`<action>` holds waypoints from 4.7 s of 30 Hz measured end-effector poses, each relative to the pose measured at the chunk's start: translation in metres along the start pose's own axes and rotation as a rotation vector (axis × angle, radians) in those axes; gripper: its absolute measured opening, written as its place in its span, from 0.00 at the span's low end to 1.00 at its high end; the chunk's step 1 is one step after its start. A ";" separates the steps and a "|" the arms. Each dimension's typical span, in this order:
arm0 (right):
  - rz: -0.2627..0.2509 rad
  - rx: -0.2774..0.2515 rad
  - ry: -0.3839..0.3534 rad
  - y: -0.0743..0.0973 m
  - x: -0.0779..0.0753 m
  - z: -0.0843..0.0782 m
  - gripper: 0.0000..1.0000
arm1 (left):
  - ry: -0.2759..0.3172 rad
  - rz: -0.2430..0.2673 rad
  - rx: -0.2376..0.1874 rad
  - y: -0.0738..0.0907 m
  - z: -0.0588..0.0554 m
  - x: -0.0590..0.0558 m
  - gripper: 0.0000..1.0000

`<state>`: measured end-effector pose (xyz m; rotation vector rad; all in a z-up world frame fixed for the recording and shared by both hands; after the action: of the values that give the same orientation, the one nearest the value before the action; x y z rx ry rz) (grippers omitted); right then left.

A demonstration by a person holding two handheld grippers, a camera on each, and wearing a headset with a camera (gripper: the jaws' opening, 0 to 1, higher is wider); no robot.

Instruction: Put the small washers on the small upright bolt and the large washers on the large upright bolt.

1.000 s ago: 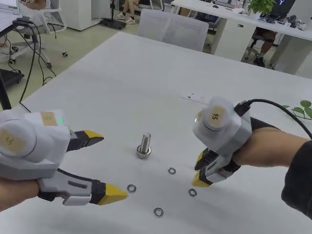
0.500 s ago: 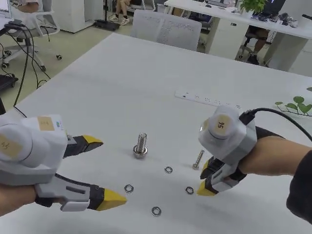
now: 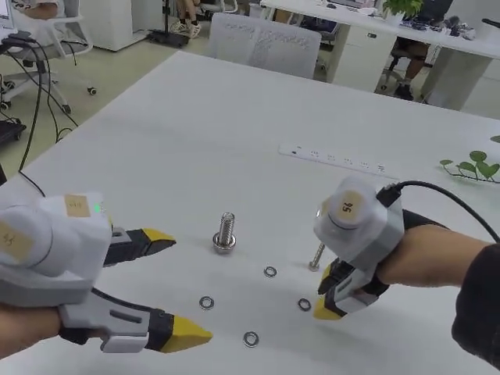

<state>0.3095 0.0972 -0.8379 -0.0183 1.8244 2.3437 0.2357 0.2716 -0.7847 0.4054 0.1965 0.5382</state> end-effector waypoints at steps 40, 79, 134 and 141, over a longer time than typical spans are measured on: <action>0.005 0.031 0.060 -0.014 0.005 0.011 0.15 | -0.004 -0.084 -0.001 -0.004 0.001 -0.018 0.80; -0.051 0.026 0.034 0.044 -0.019 -0.006 0.14 | -0.011 -0.079 -0.008 -0.004 0.003 -0.017 0.79; -0.086 0.013 0.059 0.036 -0.069 0.022 0.14 | 0.015 -0.045 -0.006 -0.001 0.000 -0.010 0.78; -0.075 0.016 0.052 0.032 -0.070 0.020 0.14 | 0.017 -0.042 -0.006 -0.001 0.000 -0.009 0.78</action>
<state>0.3762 0.1004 -0.7939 -0.1447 1.8324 2.2978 0.2289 0.2660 -0.7848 0.3906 0.2192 0.5004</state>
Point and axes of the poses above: the centre of the closed fingertips' face, and the gripper's own axes: y roughly backward along the fingers, x roughly to its left, z roughly out of its top, the point moved 3 cm from there along y, roughly backward along the fingers, and after that the axes turned 6 degrees about -z, right-handed, at the moved point
